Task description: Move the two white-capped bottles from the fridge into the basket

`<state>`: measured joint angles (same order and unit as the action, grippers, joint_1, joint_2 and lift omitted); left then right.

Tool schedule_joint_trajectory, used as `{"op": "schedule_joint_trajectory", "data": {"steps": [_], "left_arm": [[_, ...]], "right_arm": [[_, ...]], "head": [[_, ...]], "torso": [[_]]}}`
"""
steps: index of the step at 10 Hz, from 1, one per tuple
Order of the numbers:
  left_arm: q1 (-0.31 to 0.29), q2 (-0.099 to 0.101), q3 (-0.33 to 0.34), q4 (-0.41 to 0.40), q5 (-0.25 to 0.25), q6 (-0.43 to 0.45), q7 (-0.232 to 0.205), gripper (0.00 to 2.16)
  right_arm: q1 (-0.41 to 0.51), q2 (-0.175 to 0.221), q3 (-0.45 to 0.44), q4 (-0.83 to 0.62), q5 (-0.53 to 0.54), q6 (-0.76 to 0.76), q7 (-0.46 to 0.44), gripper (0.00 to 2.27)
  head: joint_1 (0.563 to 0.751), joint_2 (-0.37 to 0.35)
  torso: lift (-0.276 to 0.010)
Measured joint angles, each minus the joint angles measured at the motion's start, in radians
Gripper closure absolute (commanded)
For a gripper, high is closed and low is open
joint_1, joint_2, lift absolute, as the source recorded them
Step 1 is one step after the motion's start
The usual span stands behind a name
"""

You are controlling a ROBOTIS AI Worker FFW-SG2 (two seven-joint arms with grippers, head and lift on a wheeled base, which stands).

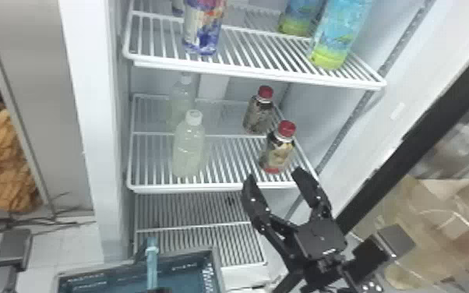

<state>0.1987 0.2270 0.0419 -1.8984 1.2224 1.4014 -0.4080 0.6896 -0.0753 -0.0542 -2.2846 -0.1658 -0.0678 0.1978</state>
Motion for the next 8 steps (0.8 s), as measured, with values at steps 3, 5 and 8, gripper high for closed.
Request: {"op": "schedule_joint_trajectory", "data": {"steps": [3,5,8], "left_arm": [[0.0,0.0,0.0,0.0,0.0,0.0,0.0,1.16],[0.0,0.0,0.0,0.0,0.002,0.0,0.0,1.16],[0.0,0.0,-0.002,0.0,0.005,0.0,0.0,1.16]], "right_arm": [[-0.002,-0.001,0.001,-0.002,0.0,0.006,0.0,0.2],[-0.003,-0.001,0.002,0.0,0.0,0.006,0.0,0.2],[-0.031,-0.012,0.022,0.022,-0.003,0.015,0.0,0.19]], "head": [[0.695,-0.326],[0.695,-0.325],[0.695,-0.314]], "torso": [[-0.26],[-0.26],[-0.26]]}}
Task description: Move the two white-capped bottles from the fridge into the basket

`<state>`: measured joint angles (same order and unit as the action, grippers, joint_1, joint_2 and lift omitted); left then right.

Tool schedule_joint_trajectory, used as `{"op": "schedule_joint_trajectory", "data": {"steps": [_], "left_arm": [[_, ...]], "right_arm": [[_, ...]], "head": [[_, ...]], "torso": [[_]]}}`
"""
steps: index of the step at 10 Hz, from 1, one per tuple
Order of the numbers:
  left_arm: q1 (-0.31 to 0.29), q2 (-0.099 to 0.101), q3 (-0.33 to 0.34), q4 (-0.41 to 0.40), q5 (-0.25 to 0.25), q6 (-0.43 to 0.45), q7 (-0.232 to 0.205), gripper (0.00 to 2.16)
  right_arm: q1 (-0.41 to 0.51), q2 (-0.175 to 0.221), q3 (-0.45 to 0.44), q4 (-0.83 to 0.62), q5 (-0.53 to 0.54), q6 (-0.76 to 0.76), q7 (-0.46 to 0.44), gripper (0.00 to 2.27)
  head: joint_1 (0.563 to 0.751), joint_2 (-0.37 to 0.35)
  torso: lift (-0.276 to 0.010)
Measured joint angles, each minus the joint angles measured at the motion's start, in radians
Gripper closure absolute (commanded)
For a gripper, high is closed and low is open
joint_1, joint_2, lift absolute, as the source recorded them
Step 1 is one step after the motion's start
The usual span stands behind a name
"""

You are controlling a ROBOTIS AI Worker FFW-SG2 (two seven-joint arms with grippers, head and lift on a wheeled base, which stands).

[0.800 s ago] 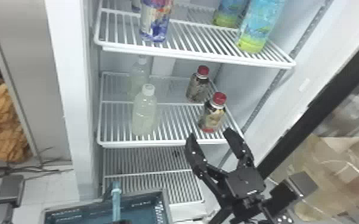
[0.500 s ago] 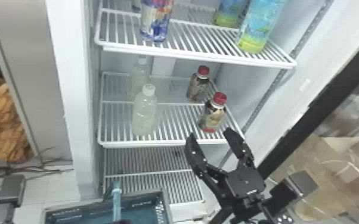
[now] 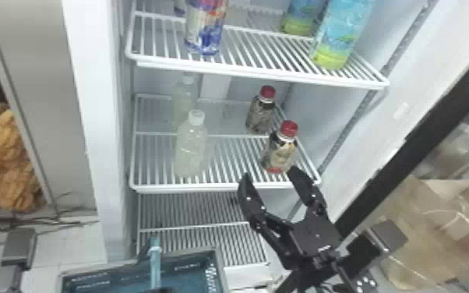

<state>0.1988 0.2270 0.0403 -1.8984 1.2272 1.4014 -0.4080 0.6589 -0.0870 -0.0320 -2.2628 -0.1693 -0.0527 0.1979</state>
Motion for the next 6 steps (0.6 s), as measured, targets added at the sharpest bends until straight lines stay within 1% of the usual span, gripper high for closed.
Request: {"op": "schedule_joint_trajectory", "data": {"steps": [1,3,5,6], "left_arm": [[0.0,0.0,0.0,0.0,0.001,0.0,0.0,1.16],[0.0,-0.001,0.003,0.0,0.001,0.0,0.0,1.16],[0.0,-0.001,0.006,0.0,0.002,0.0,0.0,1.16],[0.001,-0.001,0.006,0.0,0.003,0.0,0.0,1.16]], "right_arm": [[-0.024,-0.008,0.015,0.015,-0.001,0.016,0.002,0.19],[-0.085,-0.02,0.037,0.057,0.0,0.076,0.032,0.16],[-0.135,-0.029,0.058,0.09,0.011,0.116,0.037,0.07],[-0.164,-0.035,0.073,0.109,0.018,0.126,0.038,0.07]], "head": [[0.695,-0.3],[0.695,-0.263],[0.695,-0.244],[0.695,-0.23]], "torso": [[-0.26],[-0.26],[-0.26],[-0.26]]}}
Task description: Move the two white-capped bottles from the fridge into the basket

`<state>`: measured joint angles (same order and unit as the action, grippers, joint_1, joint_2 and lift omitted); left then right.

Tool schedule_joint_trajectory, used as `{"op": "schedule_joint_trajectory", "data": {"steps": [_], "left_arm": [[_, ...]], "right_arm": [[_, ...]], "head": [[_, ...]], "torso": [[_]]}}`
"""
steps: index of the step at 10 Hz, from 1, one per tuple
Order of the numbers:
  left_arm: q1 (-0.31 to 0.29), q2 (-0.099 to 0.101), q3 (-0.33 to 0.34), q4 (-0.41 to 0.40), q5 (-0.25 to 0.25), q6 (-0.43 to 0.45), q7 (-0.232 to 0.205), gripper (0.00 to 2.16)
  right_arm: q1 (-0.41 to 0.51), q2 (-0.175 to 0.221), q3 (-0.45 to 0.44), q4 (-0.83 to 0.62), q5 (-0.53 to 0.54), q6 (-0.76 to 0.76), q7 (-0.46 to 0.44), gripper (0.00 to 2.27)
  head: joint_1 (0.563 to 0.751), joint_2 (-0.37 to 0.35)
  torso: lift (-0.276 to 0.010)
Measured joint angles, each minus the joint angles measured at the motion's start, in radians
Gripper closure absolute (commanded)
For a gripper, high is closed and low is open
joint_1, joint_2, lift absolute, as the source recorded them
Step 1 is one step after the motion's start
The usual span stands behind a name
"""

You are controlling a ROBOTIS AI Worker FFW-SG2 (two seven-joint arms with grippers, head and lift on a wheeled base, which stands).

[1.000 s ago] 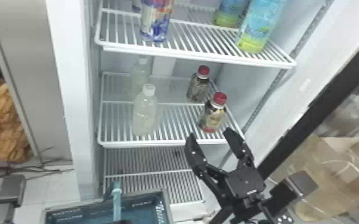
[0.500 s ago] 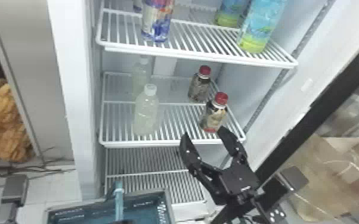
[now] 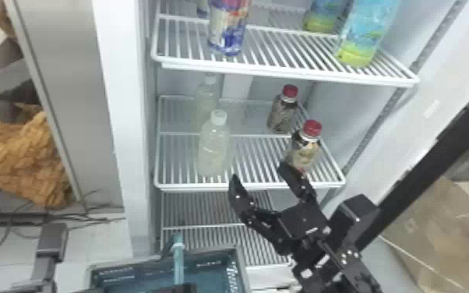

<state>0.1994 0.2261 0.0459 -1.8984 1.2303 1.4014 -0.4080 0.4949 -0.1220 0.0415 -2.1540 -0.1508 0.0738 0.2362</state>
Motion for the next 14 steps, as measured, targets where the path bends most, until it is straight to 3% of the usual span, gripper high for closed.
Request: {"op": "schedule_joint_trajectory", "data": {"steps": [9,14], "left_arm": [[-0.001,-0.004,-0.006,0.0,0.004,0.002,0.0,1.16],[-0.006,-0.007,-0.008,0.0,0.006,0.002,0.0,1.16]], "right_arm": [[-0.314,-0.015,0.07,0.298,0.001,0.0,0.113,0.07],[-0.419,-0.021,0.111,0.397,0.007,-0.003,0.113,0.07]], "head": [[0.695,-0.153],[0.695,-0.128]], "torso": [[-0.26],[-0.26]]}}
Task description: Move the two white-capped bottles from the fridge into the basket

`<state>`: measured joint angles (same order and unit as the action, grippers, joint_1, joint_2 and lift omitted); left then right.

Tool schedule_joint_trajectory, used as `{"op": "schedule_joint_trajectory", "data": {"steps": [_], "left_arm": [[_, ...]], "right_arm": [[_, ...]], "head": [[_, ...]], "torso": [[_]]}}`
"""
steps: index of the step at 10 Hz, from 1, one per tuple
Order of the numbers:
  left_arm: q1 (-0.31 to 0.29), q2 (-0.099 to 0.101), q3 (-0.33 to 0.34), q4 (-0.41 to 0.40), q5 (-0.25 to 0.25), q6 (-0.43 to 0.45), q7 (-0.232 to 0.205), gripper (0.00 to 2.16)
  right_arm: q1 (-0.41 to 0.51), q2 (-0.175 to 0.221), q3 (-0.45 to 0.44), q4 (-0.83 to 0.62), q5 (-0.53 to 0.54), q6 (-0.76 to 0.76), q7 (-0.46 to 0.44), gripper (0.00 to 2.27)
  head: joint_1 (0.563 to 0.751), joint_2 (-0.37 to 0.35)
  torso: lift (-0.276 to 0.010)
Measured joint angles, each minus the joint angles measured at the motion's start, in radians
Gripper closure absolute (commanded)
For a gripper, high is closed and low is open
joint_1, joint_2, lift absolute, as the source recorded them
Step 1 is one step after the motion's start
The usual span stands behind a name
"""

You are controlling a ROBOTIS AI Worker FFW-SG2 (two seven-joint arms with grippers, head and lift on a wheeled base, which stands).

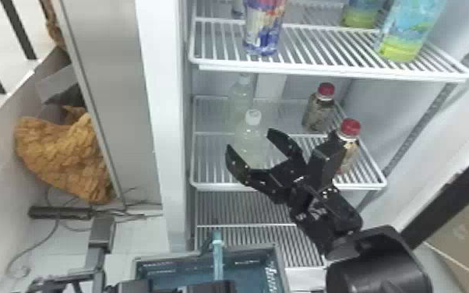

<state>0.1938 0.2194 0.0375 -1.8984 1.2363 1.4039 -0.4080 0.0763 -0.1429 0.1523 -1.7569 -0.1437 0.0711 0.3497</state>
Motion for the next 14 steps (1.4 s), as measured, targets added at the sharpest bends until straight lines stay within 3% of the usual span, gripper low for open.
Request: {"op": "schedule_joint_trajectory", "data": {"steps": [2,4,8,14], "left_arm": [[0.0,0.0,0.0,0.0,0.001,0.0,0.0,1.16],[0.0,0.0,0.0,0.0,0.003,0.0,0.0,1.16],[0.0,0.0,-0.002,0.0,0.006,0.0,0.0,1.16],[0.0,0.0,-0.004,0.0,0.008,-0.002,0.0,1.16]], "right_arm": [[-0.034,-0.003,0.022,0.039,0.002,0.0,0.0,0.18],[-0.047,-0.004,0.033,0.052,0.007,0.0,-0.005,0.71],[-0.043,-0.007,0.035,0.036,0.019,0.0,-0.015,0.88],[0.014,-0.013,0.001,-0.095,0.015,0.048,-0.014,0.88]], "head": [[0.695,-0.117],[0.695,-0.109],[0.695,-0.11],[0.695,-0.126]], "torso": [[-0.26],[-0.26],[-0.26],[-0.26]]}}
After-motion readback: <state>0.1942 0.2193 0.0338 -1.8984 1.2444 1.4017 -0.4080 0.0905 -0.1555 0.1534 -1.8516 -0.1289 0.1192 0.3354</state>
